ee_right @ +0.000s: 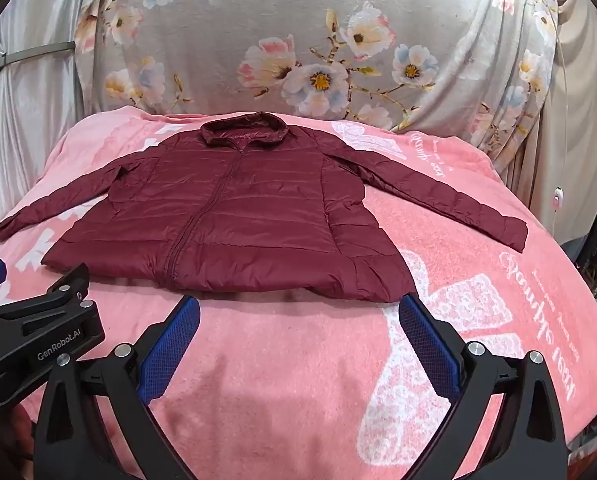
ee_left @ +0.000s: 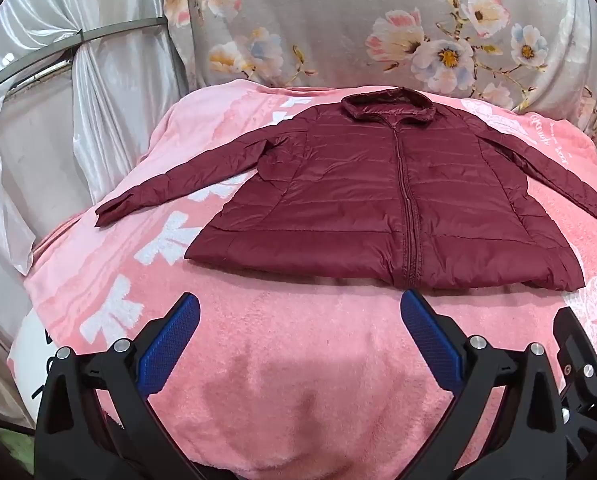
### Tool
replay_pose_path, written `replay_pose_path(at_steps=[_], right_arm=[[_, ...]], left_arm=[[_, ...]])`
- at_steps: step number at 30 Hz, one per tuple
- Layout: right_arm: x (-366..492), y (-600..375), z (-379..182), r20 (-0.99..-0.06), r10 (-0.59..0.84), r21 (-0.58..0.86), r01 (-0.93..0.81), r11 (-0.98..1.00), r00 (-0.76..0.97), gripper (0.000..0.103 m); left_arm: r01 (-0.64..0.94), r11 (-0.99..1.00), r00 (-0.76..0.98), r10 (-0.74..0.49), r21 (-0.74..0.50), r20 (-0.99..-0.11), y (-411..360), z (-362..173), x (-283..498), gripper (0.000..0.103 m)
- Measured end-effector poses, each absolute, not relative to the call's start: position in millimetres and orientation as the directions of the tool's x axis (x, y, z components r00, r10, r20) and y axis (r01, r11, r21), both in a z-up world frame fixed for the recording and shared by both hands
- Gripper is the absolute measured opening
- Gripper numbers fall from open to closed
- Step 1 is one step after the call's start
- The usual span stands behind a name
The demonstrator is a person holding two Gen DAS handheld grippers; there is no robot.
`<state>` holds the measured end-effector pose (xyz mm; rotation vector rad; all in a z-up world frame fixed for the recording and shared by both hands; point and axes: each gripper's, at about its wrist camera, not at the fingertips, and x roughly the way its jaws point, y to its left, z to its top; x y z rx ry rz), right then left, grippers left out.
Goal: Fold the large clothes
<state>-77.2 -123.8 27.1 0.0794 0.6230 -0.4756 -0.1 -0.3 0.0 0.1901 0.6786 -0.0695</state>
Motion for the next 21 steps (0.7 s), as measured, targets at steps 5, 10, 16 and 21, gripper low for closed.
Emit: replay_pose_path(at_steps=[5,10,16,21], right_arm=[[-77.3,-121.3,26.7,-0.577,-0.408,-0.073,0.453,0.888,0.707,0.098],[-77.4,-119.3,26.1,-0.578,-0.407,-0.076,0.45,0.89,0.707,0.098],[-77.4,-115.7,30.2,-0.575,-0.403,-0.074,0.445,0.892,0.712,0.098],[-79.5,-113.9,29.2,-0.574,-0.401,-0.073,0.443,0.893,0.714,0.098]], left_arm=[[0.127,0.982,0.771,-0.008,0.142,-0.637,0.1,-0.2,0.4,0.098],[0.125,0.983,0.77,-0.009,0.138,-0.638,0.6,0.0,0.7,0.098],[0.122,0.984,0.772,-0.01,0.133,-0.635,-0.6,0.2,-0.1,0.098],[0.118,0.984,0.773,-0.008,0.132,-0.635,0.4,1.5,-3.5,0.098]])
